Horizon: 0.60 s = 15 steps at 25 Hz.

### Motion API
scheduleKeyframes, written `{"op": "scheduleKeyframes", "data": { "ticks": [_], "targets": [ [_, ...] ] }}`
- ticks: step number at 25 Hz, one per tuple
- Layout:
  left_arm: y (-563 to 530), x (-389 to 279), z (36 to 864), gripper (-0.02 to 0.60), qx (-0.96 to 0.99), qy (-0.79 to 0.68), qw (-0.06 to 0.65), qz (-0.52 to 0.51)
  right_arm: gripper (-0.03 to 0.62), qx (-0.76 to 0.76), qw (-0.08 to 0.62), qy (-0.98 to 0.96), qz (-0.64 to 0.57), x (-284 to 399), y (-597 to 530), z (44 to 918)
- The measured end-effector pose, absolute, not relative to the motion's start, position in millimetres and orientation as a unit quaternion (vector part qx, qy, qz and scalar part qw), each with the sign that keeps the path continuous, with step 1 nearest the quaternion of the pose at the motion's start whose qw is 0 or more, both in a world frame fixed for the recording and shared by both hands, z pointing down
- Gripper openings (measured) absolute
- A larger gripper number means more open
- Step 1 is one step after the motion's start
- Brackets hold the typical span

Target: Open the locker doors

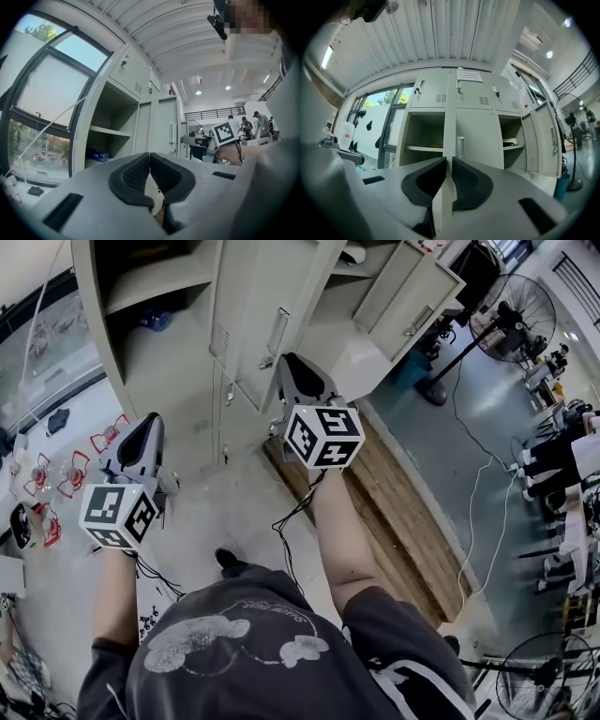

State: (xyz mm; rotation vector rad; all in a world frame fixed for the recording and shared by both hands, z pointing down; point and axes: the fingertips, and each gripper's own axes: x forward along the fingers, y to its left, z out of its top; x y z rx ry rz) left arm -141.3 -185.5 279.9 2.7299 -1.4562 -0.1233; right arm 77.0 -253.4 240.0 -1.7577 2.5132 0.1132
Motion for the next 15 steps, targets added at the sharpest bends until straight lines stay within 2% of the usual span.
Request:
{"op": "scheduleKeyframes", "data": {
  "ticks": [12,15],
  "targets": [
    [-197.5,-152.4,292.0,0.009,0.872,-0.487,0.042,-0.040,0.061,-0.586,0.059,0.806,0.050,90.5,-253.0,230.5],
    [-196.0,-173.1,308.5,0.009,0.857,-0.512,0.046,-0.030,0.128,-0.569,0.050,0.819,0.061,68.7,-241.1,235.0]
  ]
}}
